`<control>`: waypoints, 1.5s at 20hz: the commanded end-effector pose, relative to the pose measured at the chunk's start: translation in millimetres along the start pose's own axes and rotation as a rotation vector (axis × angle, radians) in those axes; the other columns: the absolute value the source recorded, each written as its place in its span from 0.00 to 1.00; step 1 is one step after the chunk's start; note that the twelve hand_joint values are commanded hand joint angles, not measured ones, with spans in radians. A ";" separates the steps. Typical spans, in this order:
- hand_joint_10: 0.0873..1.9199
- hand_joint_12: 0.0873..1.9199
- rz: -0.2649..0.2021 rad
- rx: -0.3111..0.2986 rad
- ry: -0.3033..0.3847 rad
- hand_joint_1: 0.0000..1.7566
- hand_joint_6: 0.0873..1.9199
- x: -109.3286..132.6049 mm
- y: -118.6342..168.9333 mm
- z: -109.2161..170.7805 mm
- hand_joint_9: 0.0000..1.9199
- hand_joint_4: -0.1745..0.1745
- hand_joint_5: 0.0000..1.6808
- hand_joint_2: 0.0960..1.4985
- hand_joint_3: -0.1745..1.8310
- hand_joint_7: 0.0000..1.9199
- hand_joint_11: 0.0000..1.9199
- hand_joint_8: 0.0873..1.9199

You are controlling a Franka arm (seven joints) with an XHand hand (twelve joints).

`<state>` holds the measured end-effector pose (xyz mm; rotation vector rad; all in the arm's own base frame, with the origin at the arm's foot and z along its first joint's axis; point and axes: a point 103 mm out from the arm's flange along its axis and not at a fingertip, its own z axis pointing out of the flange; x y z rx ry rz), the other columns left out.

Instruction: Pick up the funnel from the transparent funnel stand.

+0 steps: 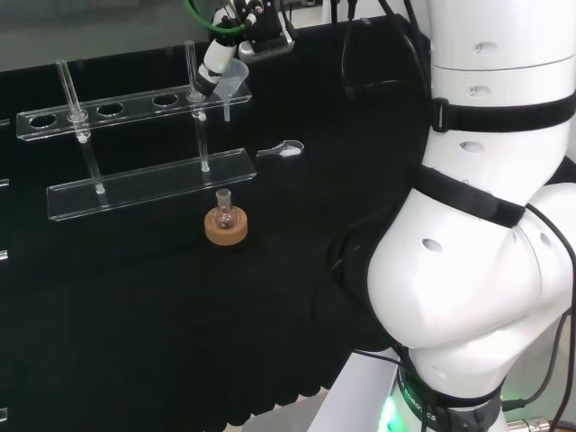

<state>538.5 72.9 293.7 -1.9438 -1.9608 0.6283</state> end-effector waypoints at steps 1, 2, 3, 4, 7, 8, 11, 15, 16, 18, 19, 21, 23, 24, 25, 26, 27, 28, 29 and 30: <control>0.40 0.80 -0.039 0.046 -0.039 0.36 0.00 0.3 7.5 2.9 0.00 0.59 0.00 0.41 0.20 0.00 0.13 0.00; 0.39 0.79 -0.039 0.049 -0.037 0.36 0.00 1.3 8.4 2.9 0.00 0.60 0.00 0.41 0.20 0.00 0.13 0.00; 0.38 0.79 -0.040 0.047 -0.033 0.36 0.00 2.6 9.2 2.8 0.00 0.62 0.00 0.41 0.20 0.00 0.13 0.00; 0.38 0.79 -0.042 0.044 -0.031 0.36 0.00 1.8 9.7 3.0 0.00 0.64 0.00 0.40 0.20 0.00 0.13 0.00; 0.37 0.79 -0.038 0.031 -0.020 0.37 0.00 0.8 10.1 2.5 0.00 0.72 0.00 0.40 0.20 0.00 0.14 0.00; 0.37 0.79 -0.038 0.029 -0.019 0.37 0.00 1.0 10.0 2.0 0.00 0.73 0.00 0.40 0.20 0.00 0.14 0.00; 0.38 0.79 -0.041 0.037 -0.039 0.39 0.00 -0.1 9.5 0.0 0.00 0.75 0.00 0.39 0.20 0.00 0.15 0.00; 0.41 0.80 -0.029 0.030 -0.045 0.41 0.00 -3.1 9.5 -1.6 0.00 0.72 0.01 0.40 0.20 0.00 0.15 0.00; 0.42 0.80 -0.028 0.033 -0.049 0.41 0.00 -2.6 10.1 -1.5 0.00 0.72 0.01 0.40 0.21 0.00 0.15 0.00; 0.43 0.80 -0.027 0.027 -0.051 0.42 0.00 -2.4 11.2 -1.1 0.00 0.72 0.02 0.40 0.21 0.00 0.15 0.00; 0.44 0.80 -0.028 0.015 -0.051 0.42 0.00 -3.4 11.6 -0.6 0.00 0.71 0.02 0.40 0.21 0.00 0.15 0.00; 0.48 0.79 -0.029 0.010 -0.056 0.42 0.00 -4.6 13.2 1.2 0.00 0.70 0.05 0.39 0.23 0.02 0.16 0.00; 0.50 0.79 -0.030 0.013 -0.060 0.43 0.00 -3.6 15.1 3.3 0.01 0.69 0.07 0.38 0.25 0.03 0.17 0.00; 0.51 0.79 -0.032 0.008 -0.061 0.43 0.00 -3.2 15.6 3.9 0.02 0.68 0.07 0.37 0.27 0.02 0.17 0.02; 0.51 0.79 -0.035 0.003 -0.067 0.43 0.00 -2.7 16.2 4.4 0.02 0.68 0.08 0.36 0.29 0.01 0.17 0.07; 0.51 0.78 -0.038 0.002 -0.068 0.43 0.00 -2.1 17.1 4.8 0.03 0.68 0.09 0.35 0.30 0.01 0.18 0.10; 0.50 0.78 -0.040 0.006 -0.067 0.43 0.00 -2.4 18.0 5.4 0.04 0.67 0.09 0.35 0.31 0.00 0.18 0.14; 0.50 0.78 -0.041 0.008 -0.067 0.43 0.00 -1.8 19.0 6.0 0.05 0.67 0.10 0.35 0.31 0.00 0.18 0.16; 0.49 0.78 -0.046 0.006 -0.058 0.43 0.00 -7.8 18.9 6.6 0.05 0.66 0.10 0.35 0.32 0.00 0.19 0.18; 0.49 0.78 -0.045 0.005 -0.058 0.43 0.00 -10.1 19.0 7.0 0.06 0.66 0.11 0.35 0.32 0.00 0.19 0.20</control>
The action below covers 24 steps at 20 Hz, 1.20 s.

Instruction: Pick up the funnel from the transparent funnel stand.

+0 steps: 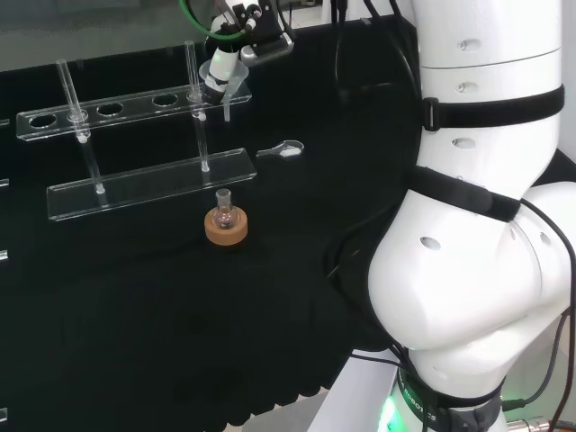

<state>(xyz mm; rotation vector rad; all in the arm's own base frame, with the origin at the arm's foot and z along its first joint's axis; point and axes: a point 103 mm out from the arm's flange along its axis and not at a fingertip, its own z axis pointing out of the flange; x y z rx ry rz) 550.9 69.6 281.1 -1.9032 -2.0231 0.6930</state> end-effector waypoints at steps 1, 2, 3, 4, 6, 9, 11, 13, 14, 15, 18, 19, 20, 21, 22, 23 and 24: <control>0.48 0.77 -0.007 -0.005 0.000 0.43 0.00 -7.5 1.8 2.8 0.06 0.65 0.11 0.35 0.33 0.00 0.20 0.21; 0.48 0.77 -0.004 -0.007 -0.007 0.43 0.00 -6.2 2.4 2.7 0.07 0.65 0.11 0.35 0.33 0.00 0.20 0.22; 0.48 0.77 -0.001 -0.009 -0.015 0.43 0.00 -4.2 3.3 2.6 0.07 0.65 0.12 0.34 0.33 0.00 0.20 0.23; 0.47 0.77 0.000 -0.012 -0.022 0.43 0.00 -1.6 4.5 2.3 0.08 0.65 0.12 0.35 0.33 0.00 0.20 0.25; 0.45 0.77 -0.005 -0.013 -0.046 0.44 0.00 2.7 6.7 2.1 0.10 0.64 0.12 0.35 0.34 0.00 0.21 0.27; 0.41 0.76 -0.002 -0.021 -0.043 0.44 0.00 3.2 9.2 3.5 0.13 0.63 0.13 0.35 0.35 0.00 0.21 0.30; 0.41 0.76 -0.002 -0.029 -0.038 0.44 0.00 2.4 9.8 3.6 0.14 0.62 0.13 0.35 0.35 0.01 0.21 0.31; 0.40 0.76 -0.001 -0.038 -0.034 0.44 0.00 1.1 10.1 3.3 0.14 0.61 0.13 0.36 0.35 0.01 0.21 0.31; 0.40 0.76 0.004 -0.050 -0.035 0.44 0.00 0.0 9.6 3.0 0.14 0.61 0.14 0.36 0.35 0.01 0.21 0.31; 0.40 0.76 0.009 -0.058 -0.036 0.44 0.00 -0.8 9.1 2.4 0.15 0.61 0.14 0.36 0.35 0.01 0.21 0.32; 0.38 0.76 0.019 -0.056 -0.035 0.43 0.00 -2.0 9.2 0.5 0.15 0.60 0.14 0.36 0.36 0.01 0.21 0.32; 0.38 0.76 0.021 -0.054 -0.034 0.43 0.00 -2.1 9.6 0.2 0.15 0.60 0.14 0.36 0.36 0.01 0.20 0.32; 0.38 0.76 0.023 -0.053 -0.036 0.43 0.00 -2.5 10.0 0.0 0.15 0.60 0.14 0.36 0.36 0.01 0.20 0.32; 0.38 0.76 0.026 -0.056 -0.034 0.43 0.00 -3.0 10.2 0.2 0.15 0.60 0.14 0.36 0.36 0.01 0.20 0.32; 0.38 0.76 0.027 -0.059 -0.034 0.43 0.00 -2.7 10.6 0.1 0.15 0.60 0.14 0.36 0.36 0.00 0.20 0.32; 0.38 0.76 0.025 -0.061 -0.032 0.43 0.00 -2.3 11.0 -0.4 0.15 0.60 0.14 0.36 0.36 0.00 0.20 0.32; 0.38 0.76 0.027 -0.060 -0.028 0.43 0.00 -2.2 11.7 -0.6 0.15 0.60 0.14 0.36 0.36 0.00 0.20 0.32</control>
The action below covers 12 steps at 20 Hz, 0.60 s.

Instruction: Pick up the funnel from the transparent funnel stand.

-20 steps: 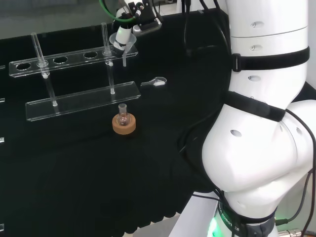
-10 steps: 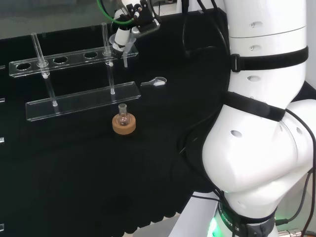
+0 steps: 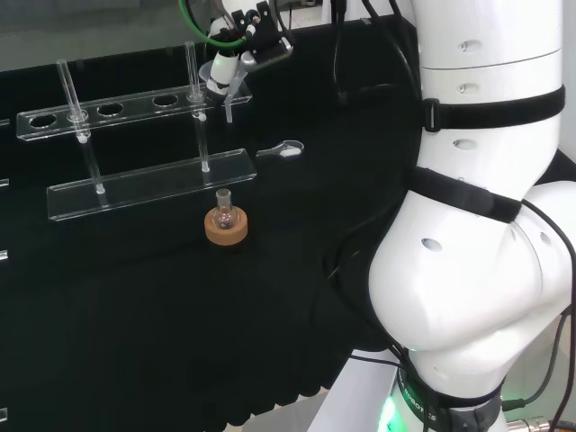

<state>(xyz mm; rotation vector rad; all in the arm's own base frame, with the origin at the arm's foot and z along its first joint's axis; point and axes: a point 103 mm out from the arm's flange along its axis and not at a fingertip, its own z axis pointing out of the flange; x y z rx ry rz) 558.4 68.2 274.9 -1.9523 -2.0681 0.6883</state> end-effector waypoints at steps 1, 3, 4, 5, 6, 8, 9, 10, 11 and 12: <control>0.38 0.76 0.010 -0.005 0.010 0.43 0.00 -1.4 2.9 -2.2 0.15 0.60 0.14 0.36 0.36 0.00 0.20 0.32; 0.38 0.76 0.004 -0.007 0.028 0.42 0.00 -8.8 3.1 -1.0 0.15 0.59 0.14 0.36 0.36 0.00 0.20 0.32; 0.38 0.76 0.001 -0.006 0.033 0.42 0.00 -11.2 3.2 -0.5 0.15 0.59 0.14 0.36 0.36 0.00 0.20 0.32; 0.38 0.76 0.001 -0.001 0.030 0.42 0.00 -11.7 3.5 -0.4 0.15 0.59 0.14 0.36 0.36 0.00 0.20 0.32; 0.38 0.76 0.003 0.004 0.027 0.42 0.00 -10.9 4.1 -0.5 0.15 0.59 0.14 0.36 0.36 0.00 0.20 0.32; 0.38 0.76 -0.016 0.022 -0.028 0.42 0.00 -3.6 7.2 -1.9 0.15 0.59 0.14 0.36 0.36 0.00 0.20 0.32; 0.39 0.76 -0.018 0.027 -0.032 0.42 0.00 -0.9 8.9 -2.2 0.16 0.58 0.14 0.36 0.36 0.01 0.19 0.32; 0.38 0.76 -0.019 0.031 -0.029 0.42 0.00 -0.1 10.4 -1.9 0.17 0.58 0.15 0.37 0.36 0.02 0.19 0.33; 0.37 0.76 -0.020 0.033 -0.021 0.42 0.00 0.1 11.5 -1.0 0.19 0.57 0.15 0.37 0.36 0.03 0.19 0.33; 0.36 0.76 -0.021 0.031 -0.014 0.42 0.00 -0.2 12.2 0.0 0.21 0.57 0.16 0.36 0.36 0.04 0.19 0.34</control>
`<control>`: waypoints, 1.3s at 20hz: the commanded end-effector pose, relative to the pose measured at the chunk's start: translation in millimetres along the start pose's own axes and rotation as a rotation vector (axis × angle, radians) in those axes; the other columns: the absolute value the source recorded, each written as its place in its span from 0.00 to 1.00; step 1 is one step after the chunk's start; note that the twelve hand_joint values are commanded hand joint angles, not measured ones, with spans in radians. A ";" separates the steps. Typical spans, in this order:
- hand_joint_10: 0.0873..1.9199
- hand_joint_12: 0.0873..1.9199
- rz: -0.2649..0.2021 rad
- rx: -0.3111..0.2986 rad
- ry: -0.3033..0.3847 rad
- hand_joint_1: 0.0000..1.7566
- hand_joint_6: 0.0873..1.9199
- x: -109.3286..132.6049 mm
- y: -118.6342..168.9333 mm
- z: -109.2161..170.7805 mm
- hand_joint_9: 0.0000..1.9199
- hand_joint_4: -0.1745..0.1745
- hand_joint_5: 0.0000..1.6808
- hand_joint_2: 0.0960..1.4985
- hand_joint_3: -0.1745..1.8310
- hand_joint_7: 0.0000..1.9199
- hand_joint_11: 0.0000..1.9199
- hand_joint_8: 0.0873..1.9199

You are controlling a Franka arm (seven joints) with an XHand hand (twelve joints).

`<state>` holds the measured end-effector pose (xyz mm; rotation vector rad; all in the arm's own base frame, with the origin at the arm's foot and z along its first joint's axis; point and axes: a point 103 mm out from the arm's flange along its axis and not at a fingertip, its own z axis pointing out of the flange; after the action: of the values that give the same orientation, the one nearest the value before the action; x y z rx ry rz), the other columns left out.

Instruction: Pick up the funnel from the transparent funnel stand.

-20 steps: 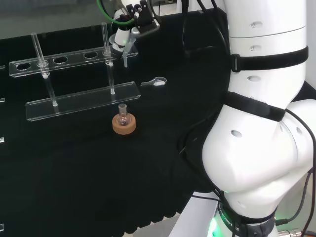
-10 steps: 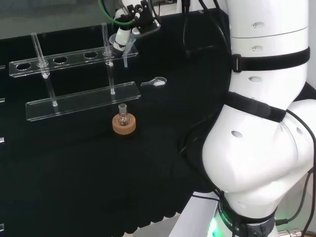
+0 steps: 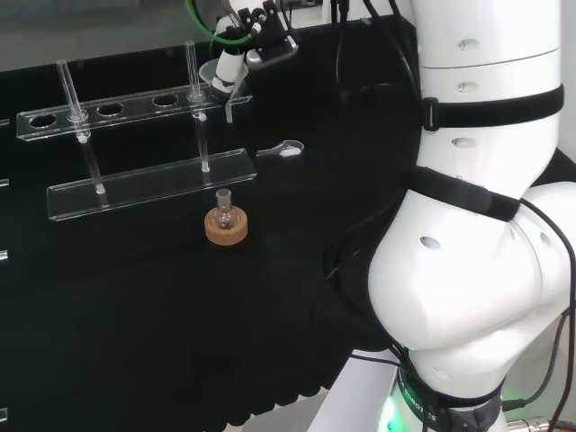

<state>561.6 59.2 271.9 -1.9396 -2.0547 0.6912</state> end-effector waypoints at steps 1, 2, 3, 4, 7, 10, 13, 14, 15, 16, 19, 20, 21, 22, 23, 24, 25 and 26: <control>0.35 0.76 -0.018 0.013 -0.017 0.42 0.00 7.7 8.3 -2.0 0.23 0.56 0.16 0.36 0.36 0.06 0.19 0.34; 0.34 0.76 -0.017 0.008 -0.011 0.41 0.00 7.0 8.5 -1.3 0.25 0.55 0.17 0.37 0.36 0.08 0.20 0.34; 0.34 0.76 -0.013 0.001 -0.006 0.41 0.00 5.6 8.3 -0.7 0.26 0.54 0.17 0.37 0.36 0.09 0.20 0.35; 0.33 0.76 -0.009 -0.007 -0.006 0.41 0.00 4.6 8.0 -0.6 0.27 0.54 0.17 0.37 0.36 0.10 0.20 0.35; 0.30 0.75 -0.005 -0.031 -0.021 0.41 0.00 0.2 7.4 -1.7 0.32 0.49 0.23 0.37 0.37 0.16 0.20 0.34; 0.25 0.73 -0.029 -0.045 -0.020 0.42 0.06 -6.4 8.7 -0.5 0.40 0.46 0.38 0.40 0.35 0.27 0.23 0.32; 0.22 0.72 -0.015 -0.039 -0.038 0.42 0.23 -4.4 6.5 -0.1 0.43 0.46 0.38 0.42 0.34 0.30 0.24 0.31; 0.22 0.72 -0.010 -0.044 -0.052 0.43 0.26 -2.6 5.4 -0.6 0.44 0.45 0.37 0.42 0.34 0.31 0.24 0.31; 0.22 0.72 -0.004 -0.058 -0.059 0.43 0.28 -0.9 4.1 -1.9 0.44 0.45 0.36 0.42 0.34 0.31 0.25 0.31; 0.22 0.71 0.005 -0.076 -0.062 0.43 0.29 0.0 2.6 -3.5 0.45 0.45 0.36 0.42 0.34 0.31 0.25 0.31; 0.22 0.70 0.030 -0.164 -0.077 0.45 0.33 1.5 -6.8 -14.5 0.47 0.47 0.40 0.43 0.35 0.34 0.27 0.32; 0.22 0.69 0.036 -0.184 -0.078 0.45 0.34 0.7 -10.9 -19.5 0.48 0.49 0.43 0.43 0.35 0.35 0.29 0.32; 0.22 0.68 0.042 -0.198 -0.082 0.46 0.35 0.4 -15.8 -26.1 0.49 0.50 0.45 0.44 0.35 0.36 0.30 0.32; 0.22 0.68 0.044 -0.208 -0.095 0.46 0.36 0.9 -21.1 -33.0 0.50 0.52 0.47 0.44 0.36 0.37 0.31 0.32; 0.21 0.67 0.047 -0.216 -0.099 0.47 0.36 0.9 -25.8 -38.8 0.51 0.52 0.48 0.44 0.36 0.38 0.31 0.32; 0.21 0.67 0.058 -0.225 -0.103 0.47 0.36 0.2 -32.1 -45.2 0.52 0.53 0.49 0.44 0.36 0.39 0.32 0.32; 0.21 0.66 0.069 -0.230 -0.106 0.47 0.37 -0.3 -38.7 -51.0 0.52 0.54 0.50 0.44 0.36 0.39 0.33 0.32; 0.21 0.66 0.078 -0.233 -0.108 0.47 0.37 0.0 -44.9 -55.9 0.52 0.54 0.50 0.44 0.37 0.39 0.33 0.32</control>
<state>558.9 61.0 299.7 -2.0531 -2.1835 0.6423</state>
